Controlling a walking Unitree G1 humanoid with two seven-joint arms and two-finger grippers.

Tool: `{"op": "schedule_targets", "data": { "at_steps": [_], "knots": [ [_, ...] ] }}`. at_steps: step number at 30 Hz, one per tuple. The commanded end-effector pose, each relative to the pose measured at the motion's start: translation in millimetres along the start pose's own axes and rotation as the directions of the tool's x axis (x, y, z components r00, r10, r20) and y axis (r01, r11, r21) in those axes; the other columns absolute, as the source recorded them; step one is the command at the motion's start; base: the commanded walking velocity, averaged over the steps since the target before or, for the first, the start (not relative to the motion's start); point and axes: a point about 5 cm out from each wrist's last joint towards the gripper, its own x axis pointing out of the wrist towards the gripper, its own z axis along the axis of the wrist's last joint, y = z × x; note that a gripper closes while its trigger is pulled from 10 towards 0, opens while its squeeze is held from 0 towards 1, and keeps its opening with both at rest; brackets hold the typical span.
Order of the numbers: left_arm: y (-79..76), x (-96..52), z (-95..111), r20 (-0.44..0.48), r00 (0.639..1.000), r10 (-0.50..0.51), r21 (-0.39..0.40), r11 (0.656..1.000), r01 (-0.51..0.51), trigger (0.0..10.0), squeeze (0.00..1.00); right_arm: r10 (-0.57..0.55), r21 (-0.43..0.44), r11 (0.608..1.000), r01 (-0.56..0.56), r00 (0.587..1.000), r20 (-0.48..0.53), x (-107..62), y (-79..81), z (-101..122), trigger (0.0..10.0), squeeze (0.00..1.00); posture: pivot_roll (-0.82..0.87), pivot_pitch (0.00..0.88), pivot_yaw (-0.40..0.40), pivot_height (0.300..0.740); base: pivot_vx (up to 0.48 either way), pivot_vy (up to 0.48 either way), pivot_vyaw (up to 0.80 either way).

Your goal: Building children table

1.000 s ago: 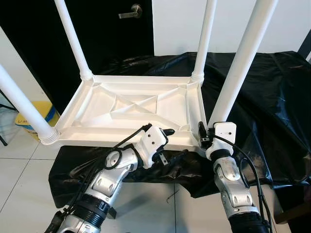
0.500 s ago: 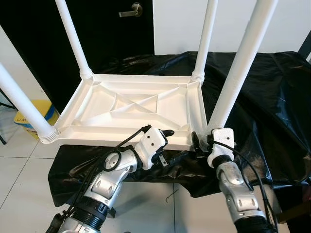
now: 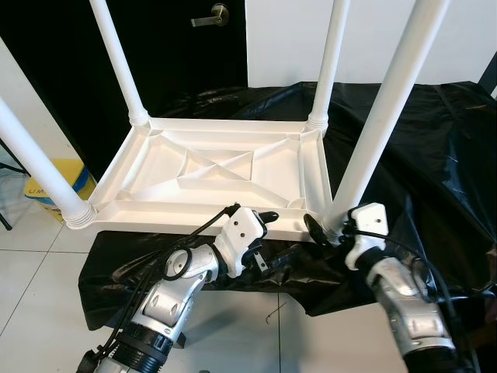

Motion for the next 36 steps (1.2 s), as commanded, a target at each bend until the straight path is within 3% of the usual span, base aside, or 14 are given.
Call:
{"op": "schedule_targets", "data": {
  "at_steps": [1, 7, 8, 12, 13, 21, 22, 23, 25, 26, 36],
  "knots": [
    [2.2, -1.8, 0, -0.003, 1.0, 0.013, -0.008, 1.0, -0.013, 10.0, 0.0, 0.042, -0.002, 0.999, -0.042, 0.999, 0.005, 4.5, -4.0, 1, 10.0, 0.0, -0.07, 0.0, 0.005, 0.74, 0.0, 0.0, 0.0],
    [5.5, -1.1, 2, -0.002, 1.0, 0.022, 0.001, 1.0, -0.022, 10.0, 0.0, 0.1, -0.042, 0.994, -0.1, 0.995, -0.017, 16.5, -12.5, 0, 10.0, 0.0, -0.06, 0.0, 0.004, 0.74, 0.0, 0.0, 0.0],
    [7.1, -1.1, 3, -0.002, 1.0, 0.027, 0.006, 1.0, -0.027, 10.0, 0.0, 0.119, -0.045, 0.992, -0.12, 0.993, -0.029, 19.1, -11.9, -2, 2.6, 0.0, -0.05, 0.0, 0.002, 0.74, 0.0, 0.0, 0.0],
    [8.0, -1.1, 4, -0.002, 1.0, 0.031, 0.01, 0.999, -0.031, 10.0, 0.0, 0.136, -0.044, 0.99, -0.137, 0.99, -0.036, 20.4, -11.6, -4, 2.6, 0.0, -0.05, 0.0, 0.002, 0.74, 0.0, 0.0, 0.0],
    [8.8, -1.3, 5, -0.002, 0.999, 0.034, 0.013, 0.999, -0.034, 10.0, 0.0, 0.154, -0.04, 0.987, -0.156, 0.987, -0.051, 20.1, -10.5, -7, 0.0, 0.0, -0.05, 0.0, 0.0, 0.74, 0.0, 0.0, 0.0],
    [10.1, -2.4, 6, 0.003, 0.999, 0.047, 0.007, 0.999, -0.047, 10.0, 0.0, 0.139, -0.028, 0.989, -0.142, 0.986, -0.088, 12.5, -16.1, -19, 0.0, 0.0, -0.06, 0.0, 0.01, 0.74, 0.0, 0.0, 0.0],
    [9.0, -1.9, 6, 0.003, 0.999, 0.045, 0.005, 0.999, -0.045, 10.0, 0.0, 0.129, -0.03, 0.991, -0.133, 0.987, -0.095, 11.0, -16.2, -21, 3.2, 0.0, -0.07, 0.0, 0.014, 0.74, 0.0, 0.0, 0.0],
    [8.0, -1.4, 6, 0.003, 0.999, 0.042, 0.002, 0.999, -0.042, 10.0, 0.0, 0.114, -0.035, 0.992, -0.119, 0.988, -0.103, 9.8, -16.3, -23, 9.1, 0.0, -0.07, 0.0, 0.015, 0.74, 0.0, 0.0, 0.0],
    [7.4, -1.1, 5, 0.003, 0.999, 0.041, 0.001, 0.999, -0.041, 10.0, 0.0, 0.104, -0.039, 0.993, -0.109, 0.989, -0.108, 9.1, -16.3, -24, 9.1, 0.0, -0.07, 0.0, 0.016, 0.74, 0.0, 0.0, 0.0],
    [7.4, -0.6, 5, 0.004, 0.999, 0.039, -0.005, 0.999, -0.039, 10.0, 0.0, 0.083, -0.031, 0.996, -0.086, 0.991, -0.103, 8.7, -14.5, -25, 10.0, 0.0, -0.08, 0.0, 0.021, 0.74, 0.0, 0.0, 0.0],
    [4.0, 2.5, 5, 0.005, 1.0, 0.016, -0.02, 1.0, -0.016, 10.0, 0.0, -0.065, -0.002, 0.998, 0.065, 0.996, -0.067, 7.3, -4.8, -27, 10.0, 0.0, -0.1, 0.0, 0.035, 0.74, 0.0, 0.0, 0.0]
  ]
}}
